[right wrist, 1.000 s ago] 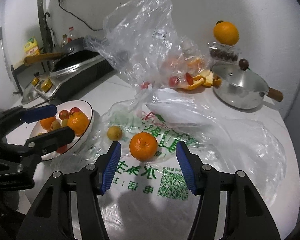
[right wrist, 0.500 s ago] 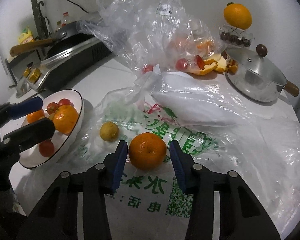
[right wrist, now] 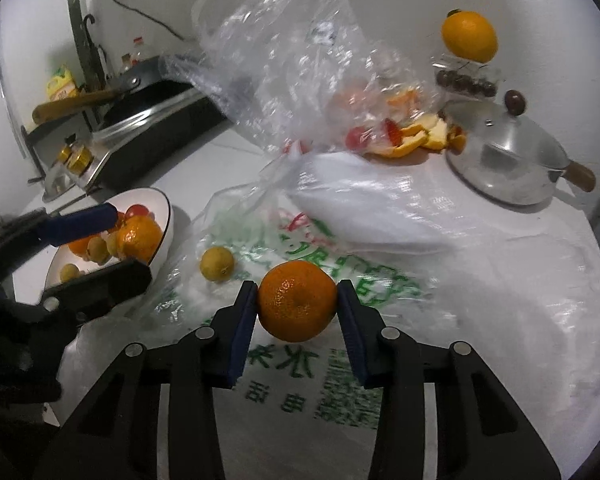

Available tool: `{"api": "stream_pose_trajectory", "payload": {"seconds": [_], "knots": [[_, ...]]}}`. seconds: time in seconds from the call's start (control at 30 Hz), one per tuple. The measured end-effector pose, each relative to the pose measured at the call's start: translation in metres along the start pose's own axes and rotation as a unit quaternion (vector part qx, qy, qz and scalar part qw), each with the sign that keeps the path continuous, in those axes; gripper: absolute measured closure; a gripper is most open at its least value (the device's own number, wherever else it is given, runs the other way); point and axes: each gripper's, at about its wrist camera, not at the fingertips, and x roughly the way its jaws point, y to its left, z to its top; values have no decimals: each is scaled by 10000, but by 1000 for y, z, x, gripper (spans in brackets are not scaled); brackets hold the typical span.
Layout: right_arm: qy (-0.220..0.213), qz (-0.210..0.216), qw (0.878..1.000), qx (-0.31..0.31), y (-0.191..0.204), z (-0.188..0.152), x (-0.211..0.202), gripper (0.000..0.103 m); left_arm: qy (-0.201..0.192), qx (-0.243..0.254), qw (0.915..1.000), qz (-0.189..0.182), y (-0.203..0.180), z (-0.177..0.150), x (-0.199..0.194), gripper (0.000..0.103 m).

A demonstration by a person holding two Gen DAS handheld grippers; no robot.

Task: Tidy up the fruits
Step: 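Grasp an orange with the right tool while the left tool grasps a yellow fruit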

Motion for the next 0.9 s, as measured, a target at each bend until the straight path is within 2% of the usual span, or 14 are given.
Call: {"api": "stream_pose_trajectory", "payload": {"seconds": [0.23, 0.33, 0.4, 0.47, 0.6, 0.9], "knots": [[-84, -73, 9999, 113, -18, -5, -9, 60, 191, 166, 9996, -102, -17, 2, 18, 34], [-94, -70, 9998, 166, -25, -7, -8, 60, 284, 274, 9991, -145, -23, 3, 26, 42], [-97, -52, 9997, 203, -28, -7, -7, 60, 376, 313, 9987, -174, -26, 4, 33, 43], [-83, -27, 9997, 217, -31, -8, -5, 60, 462, 316, 9982, -192, -27, 4, 39, 50], [-82, 42, 9996, 252, -33, -8, -4, 60, 663, 200, 9974, -193, -23, 5, 53, 53], [-138, 181, 9992, 328, -36, -8, -5, 60, 787, 51, 9969, 76, -17, 9, 66, 54]]}}
